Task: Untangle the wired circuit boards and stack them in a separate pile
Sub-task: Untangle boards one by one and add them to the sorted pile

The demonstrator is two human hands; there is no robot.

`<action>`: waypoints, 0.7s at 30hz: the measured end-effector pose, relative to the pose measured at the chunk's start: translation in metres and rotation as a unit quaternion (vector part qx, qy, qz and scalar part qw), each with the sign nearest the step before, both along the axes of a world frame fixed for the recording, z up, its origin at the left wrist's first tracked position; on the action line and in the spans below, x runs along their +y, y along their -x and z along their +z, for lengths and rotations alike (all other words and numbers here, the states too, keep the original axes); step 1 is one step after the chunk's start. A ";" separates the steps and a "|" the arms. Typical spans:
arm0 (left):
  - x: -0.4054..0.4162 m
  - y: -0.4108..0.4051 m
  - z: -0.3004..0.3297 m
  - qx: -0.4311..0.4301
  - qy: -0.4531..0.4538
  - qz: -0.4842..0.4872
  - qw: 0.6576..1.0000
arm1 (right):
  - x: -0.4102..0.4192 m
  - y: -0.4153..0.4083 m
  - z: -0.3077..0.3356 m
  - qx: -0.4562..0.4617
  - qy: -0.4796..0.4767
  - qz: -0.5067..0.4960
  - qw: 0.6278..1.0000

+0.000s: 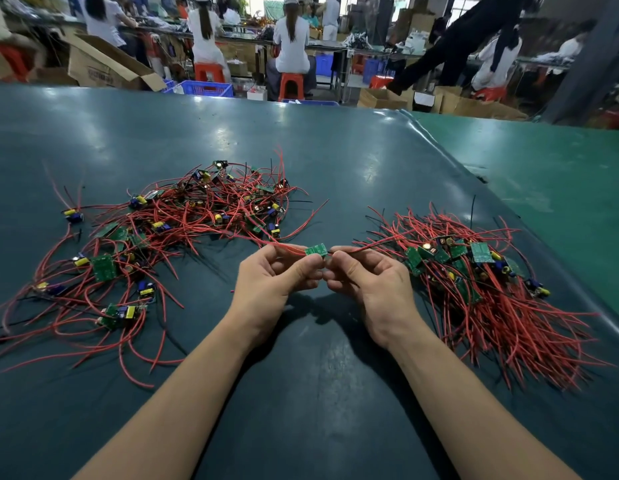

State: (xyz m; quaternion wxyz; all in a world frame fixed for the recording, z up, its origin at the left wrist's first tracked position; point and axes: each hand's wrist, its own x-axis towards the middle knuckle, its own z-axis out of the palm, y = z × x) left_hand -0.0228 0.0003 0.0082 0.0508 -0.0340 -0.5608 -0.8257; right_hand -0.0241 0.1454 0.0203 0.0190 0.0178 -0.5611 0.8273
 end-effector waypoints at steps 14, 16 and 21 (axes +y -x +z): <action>0.000 0.001 -0.001 0.029 -0.035 0.025 0.999 | 0.006 0.006 0.009 -0.017 0.029 -0.109 0.993; -0.001 0.001 -0.001 0.028 -0.033 0.030 0.999 | 0.014 0.009 0.011 -0.018 0.051 -0.153 0.987; -0.002 0.000 -0.002 0.030 -0.007 0.023 0.999 | 0.022 0.013 0.007 -0.012 0.068 -0.231 0.971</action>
